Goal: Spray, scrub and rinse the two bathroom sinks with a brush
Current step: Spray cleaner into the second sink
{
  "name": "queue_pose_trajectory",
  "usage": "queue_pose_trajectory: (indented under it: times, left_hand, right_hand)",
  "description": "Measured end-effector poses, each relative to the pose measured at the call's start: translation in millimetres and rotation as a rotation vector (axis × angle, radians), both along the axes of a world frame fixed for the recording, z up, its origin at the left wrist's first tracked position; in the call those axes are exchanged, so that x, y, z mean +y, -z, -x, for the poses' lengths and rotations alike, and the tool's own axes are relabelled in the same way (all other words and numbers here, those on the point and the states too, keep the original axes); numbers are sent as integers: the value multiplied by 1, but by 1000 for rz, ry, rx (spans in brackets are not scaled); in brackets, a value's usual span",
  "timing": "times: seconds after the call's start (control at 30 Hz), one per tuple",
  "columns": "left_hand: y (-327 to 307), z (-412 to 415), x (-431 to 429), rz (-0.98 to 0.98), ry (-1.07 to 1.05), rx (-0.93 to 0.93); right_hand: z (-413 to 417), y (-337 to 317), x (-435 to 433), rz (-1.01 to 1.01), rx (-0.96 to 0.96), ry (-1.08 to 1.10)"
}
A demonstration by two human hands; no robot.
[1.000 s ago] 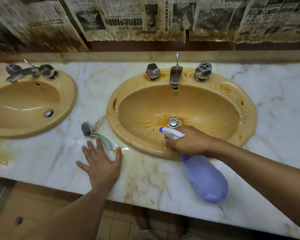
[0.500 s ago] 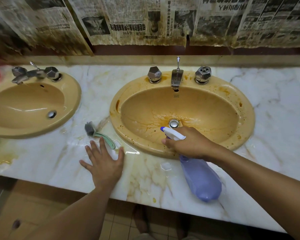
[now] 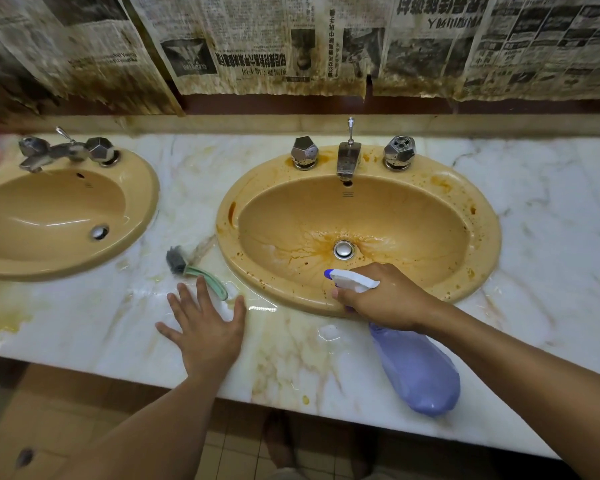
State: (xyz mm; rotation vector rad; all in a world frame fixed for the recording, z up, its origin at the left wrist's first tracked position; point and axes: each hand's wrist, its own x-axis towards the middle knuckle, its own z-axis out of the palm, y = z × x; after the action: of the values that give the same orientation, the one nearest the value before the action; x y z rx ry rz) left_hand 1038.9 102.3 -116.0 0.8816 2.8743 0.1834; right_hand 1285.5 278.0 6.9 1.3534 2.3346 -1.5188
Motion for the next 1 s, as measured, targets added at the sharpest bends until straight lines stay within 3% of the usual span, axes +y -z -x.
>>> queue_pose_trajectory:
  times: [0.13, 0.3, 0.57, 1.0]
  left_hand:
    - [-1, 0, 0, 7, 6, 0]
    - [-1, 1, -1, 4, 11, 1]
    - [-3, 0, -1, 9, 20, 2]
    - [-3, -1, -1, 7, 14, -10]
  right_hand:
    - [-4, 0, -4, -86, 5, 27]
    - [-16, -6, 1, 40, -38, -10]
    - [-43, -2, 6, 79, 16, 305]
    - [-70, 9, 16, 12, -51, 552]
